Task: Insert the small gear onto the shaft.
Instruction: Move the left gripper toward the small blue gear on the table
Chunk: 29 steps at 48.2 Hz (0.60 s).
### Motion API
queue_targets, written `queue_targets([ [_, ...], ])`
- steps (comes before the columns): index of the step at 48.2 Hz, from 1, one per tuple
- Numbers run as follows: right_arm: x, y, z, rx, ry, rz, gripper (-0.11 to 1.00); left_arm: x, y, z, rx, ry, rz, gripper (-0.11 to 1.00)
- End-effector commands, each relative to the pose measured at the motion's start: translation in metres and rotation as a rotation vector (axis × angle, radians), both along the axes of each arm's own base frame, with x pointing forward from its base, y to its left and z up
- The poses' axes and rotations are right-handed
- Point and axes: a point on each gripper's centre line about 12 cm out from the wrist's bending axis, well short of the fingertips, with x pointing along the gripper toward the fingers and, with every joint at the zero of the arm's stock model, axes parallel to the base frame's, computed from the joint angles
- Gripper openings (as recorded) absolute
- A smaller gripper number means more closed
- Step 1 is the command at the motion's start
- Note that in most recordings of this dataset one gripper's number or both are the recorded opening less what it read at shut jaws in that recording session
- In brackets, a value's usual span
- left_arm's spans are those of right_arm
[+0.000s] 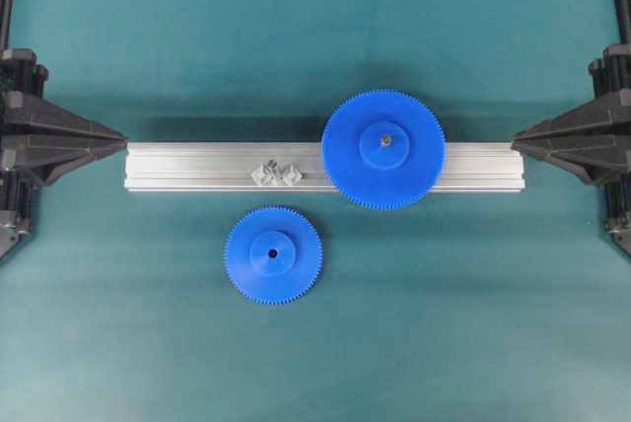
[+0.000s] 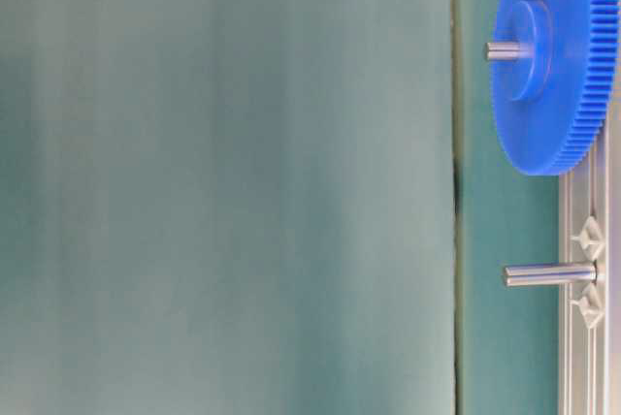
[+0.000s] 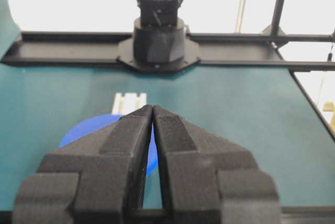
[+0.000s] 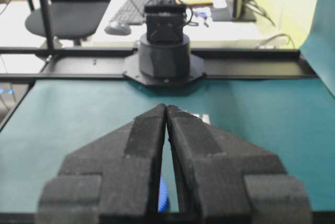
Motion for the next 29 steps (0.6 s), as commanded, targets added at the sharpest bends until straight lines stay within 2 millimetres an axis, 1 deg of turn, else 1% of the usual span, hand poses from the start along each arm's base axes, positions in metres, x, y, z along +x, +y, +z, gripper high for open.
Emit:
queue_targets([
  [1, 0.001, 0.001, -0.002, 0.005, 0.006, 0.004, 0.16, 0.005, -0.002, -0.008, 0.001, 0.058, -0.01, 0.1],
  [2, 0.001, 0.0, -0.006, 0.015, 0.021, 0.002, 0.16, 0.007, -0.002, -0.009, 0.001, 0.077, -0.01, 0.1],
  [4, 0.0, 0.0, -0.01, 0.042, 0.041, -0.002, 0.2, 0.009, -0.002, -0.009, 0.003, 0.101, -0.01, 0.07],
  [5, -0.001, 0.0, -0.012, 0.053, 0.054, -0.002, 0.19, 0.011, -0.002, -0.008, 0.005, 0.112, -0.01, 0.05],
  [9, -0.002, 0.0, -0.015, 0.09, 0.093, -0.001, 0.07, 0.013, -0.002, -0.008, 0.006, 0.138, -0.011, 0.02],
  [14, -0.004, 0.0, -0.016, 0.107, 0.133, -0.001, 0.02, 0.014, -0.002, -0.011, 0.0, 0.172, -0.011, 0.01],
  [22, -0.004, 0.0, -0.02, 0.111, 0.222, -0.002, 0.01, 0.018, -0.002, -0.018, -0.012, 0.244, -0.011, 0.01],
  [29, -0.005, 0.0, -0.029, 0.111, 0.314, -0.006, 0.01, 0.024, -0.002, -0.032, -0.036, 0.376, -0.006, 0.01],
])
